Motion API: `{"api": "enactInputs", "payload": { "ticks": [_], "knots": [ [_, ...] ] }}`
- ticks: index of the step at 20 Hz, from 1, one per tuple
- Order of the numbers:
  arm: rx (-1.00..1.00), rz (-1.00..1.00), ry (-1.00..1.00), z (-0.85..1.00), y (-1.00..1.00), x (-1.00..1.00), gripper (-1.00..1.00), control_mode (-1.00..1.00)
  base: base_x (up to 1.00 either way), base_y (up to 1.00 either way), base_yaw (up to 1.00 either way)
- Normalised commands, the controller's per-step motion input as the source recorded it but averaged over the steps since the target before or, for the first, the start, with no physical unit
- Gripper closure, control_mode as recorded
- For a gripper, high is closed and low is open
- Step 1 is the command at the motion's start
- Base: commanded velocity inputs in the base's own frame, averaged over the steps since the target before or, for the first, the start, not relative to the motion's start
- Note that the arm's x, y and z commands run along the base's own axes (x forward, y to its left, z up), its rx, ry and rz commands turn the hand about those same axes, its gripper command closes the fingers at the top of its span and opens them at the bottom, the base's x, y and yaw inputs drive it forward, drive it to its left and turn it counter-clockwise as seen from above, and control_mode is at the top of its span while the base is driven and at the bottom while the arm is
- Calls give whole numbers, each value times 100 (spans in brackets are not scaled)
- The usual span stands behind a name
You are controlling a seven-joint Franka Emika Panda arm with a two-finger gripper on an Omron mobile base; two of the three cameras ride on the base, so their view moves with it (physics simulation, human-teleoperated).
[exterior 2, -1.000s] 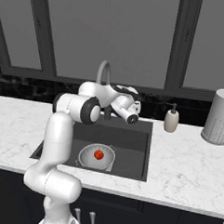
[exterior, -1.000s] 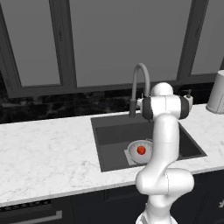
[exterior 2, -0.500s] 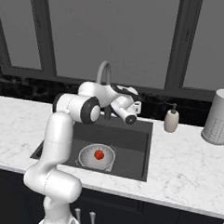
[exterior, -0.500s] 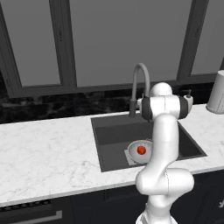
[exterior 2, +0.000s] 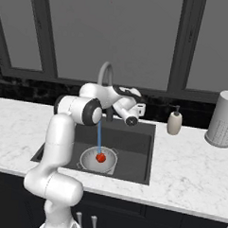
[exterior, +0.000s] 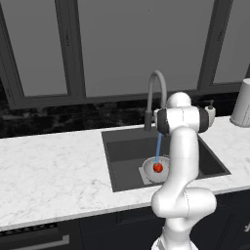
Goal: Put the colander in the sink, put the apple in the colander, and turn on the sink faucet and pour water over the colander.
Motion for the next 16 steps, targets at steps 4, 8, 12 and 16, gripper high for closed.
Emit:
{"api": "enactInputs", "payload": {
  "ticks": [4,8,12,16],
  "knots": [
    [0,-2,2,0,-99,1,-100,-100,0,0,0],
    [6,0,0,3,-100,-26,-100,-100,0,0,0],
    [15,5,-6,21,-94,-88,-100,-100,0,0,0],
    [12,17,-22,27,-72,-100,-100,-100,0,0,0]
  ]
}}
